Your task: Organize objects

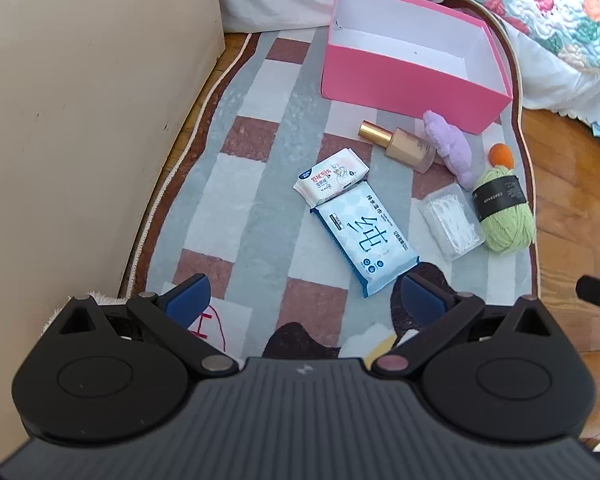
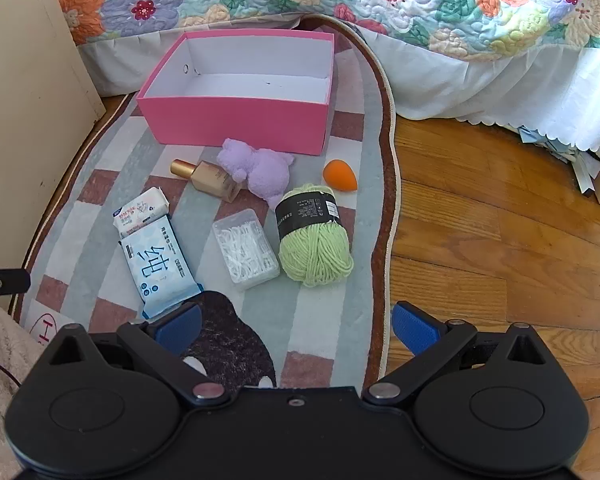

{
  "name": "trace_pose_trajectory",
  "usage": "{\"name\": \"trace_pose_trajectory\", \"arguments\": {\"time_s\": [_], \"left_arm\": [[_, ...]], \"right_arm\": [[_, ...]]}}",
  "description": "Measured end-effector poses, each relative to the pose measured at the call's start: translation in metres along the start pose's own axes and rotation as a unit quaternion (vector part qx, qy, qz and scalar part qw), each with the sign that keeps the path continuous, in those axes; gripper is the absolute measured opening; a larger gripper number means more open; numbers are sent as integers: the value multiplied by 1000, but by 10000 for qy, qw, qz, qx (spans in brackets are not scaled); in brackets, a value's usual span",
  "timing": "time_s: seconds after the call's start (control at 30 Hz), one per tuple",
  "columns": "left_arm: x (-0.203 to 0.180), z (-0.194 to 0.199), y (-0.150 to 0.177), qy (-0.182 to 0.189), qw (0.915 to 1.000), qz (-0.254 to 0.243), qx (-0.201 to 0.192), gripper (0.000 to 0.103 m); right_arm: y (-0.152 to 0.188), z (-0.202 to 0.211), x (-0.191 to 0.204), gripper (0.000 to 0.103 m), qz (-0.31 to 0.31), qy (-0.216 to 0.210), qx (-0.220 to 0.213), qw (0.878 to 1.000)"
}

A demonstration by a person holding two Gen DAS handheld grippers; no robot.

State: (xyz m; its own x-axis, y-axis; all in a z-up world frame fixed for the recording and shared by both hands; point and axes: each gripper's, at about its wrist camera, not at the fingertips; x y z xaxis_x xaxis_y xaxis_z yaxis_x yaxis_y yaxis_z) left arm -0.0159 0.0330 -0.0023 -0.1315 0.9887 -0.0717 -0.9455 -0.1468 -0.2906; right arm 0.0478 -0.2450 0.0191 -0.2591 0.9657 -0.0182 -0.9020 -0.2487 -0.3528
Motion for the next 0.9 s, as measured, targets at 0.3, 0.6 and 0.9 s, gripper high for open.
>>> {"name": "trace_pose_trajectory", "arguments": {"time_s": [0.3,0.6,0.9], "left_arm": [[-10,3,1,-45,9999,-157,-2,103],[-21,7,0,18,9998,-169,-57,103],[-26,6,1,54,9999,-109,-60,103]], "right_arm": [[-1,-2,0,103,-13,-55,0,10000],[0,-4,-5,103,-32,-65,11,10000],[3,-11,-7,103,-18,-87,98,9999]]}}
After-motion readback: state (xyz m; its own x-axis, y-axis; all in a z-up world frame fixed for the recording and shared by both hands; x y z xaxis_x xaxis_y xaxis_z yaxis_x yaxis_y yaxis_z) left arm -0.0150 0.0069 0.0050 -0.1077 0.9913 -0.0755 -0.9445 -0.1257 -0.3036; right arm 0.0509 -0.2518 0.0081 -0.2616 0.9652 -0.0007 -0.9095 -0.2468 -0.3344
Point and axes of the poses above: each gripper's, at about its wrist camera, not at the fingertips, and z roughly against the way its jaws point, x to its left, y to its underside, and after that the axes turned 5 degrees about x, right-handed
